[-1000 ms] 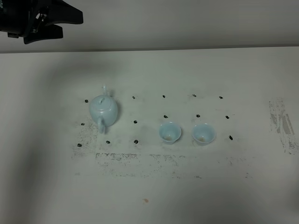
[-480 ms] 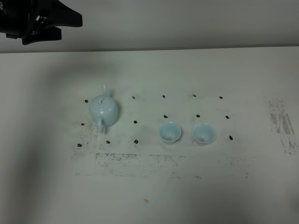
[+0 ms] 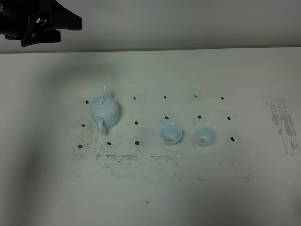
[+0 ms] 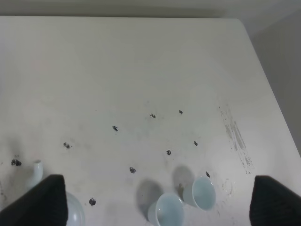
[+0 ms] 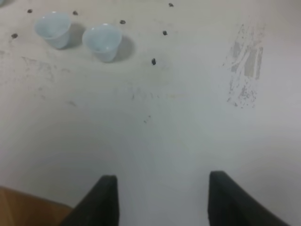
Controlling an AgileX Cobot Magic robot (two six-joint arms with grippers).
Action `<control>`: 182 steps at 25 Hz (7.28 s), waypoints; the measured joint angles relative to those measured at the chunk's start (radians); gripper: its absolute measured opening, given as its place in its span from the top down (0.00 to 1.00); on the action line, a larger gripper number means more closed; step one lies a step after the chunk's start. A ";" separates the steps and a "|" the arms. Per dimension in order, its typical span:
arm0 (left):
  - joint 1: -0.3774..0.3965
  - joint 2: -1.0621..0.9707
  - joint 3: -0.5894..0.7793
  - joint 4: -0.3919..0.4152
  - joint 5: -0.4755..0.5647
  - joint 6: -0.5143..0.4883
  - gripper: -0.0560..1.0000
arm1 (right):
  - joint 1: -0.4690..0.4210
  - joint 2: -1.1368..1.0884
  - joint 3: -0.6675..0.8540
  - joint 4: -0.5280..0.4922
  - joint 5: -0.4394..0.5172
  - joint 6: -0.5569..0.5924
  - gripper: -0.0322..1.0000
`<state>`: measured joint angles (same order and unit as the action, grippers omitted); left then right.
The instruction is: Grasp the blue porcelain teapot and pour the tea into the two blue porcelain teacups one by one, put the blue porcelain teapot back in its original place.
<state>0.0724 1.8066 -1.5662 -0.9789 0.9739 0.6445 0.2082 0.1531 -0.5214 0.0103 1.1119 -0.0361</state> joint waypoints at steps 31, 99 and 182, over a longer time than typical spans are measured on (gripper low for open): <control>0.000 0.000 0.000 0.002 0.000 0.003 0.24 | 0.000 -0.139 0.001 0.005 0.000 0.003 0.56; -0.761 0.301 0.000 1.166 -0.002 -0.503 0.24 | -0.230 -0.139 0.001 0.020 0.000 0.004 0.57; -0.595 -0.005 0.183 1.147 0.218 -0.725 0.24 | -0.230 -0.139 0.001 0.021 0.000 0.004 0.57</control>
<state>-0.5221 1.8014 -1.3834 0.1678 1.1919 -0.0805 -0.0222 0.0136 -0.5205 0.0310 1.1124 -0.0320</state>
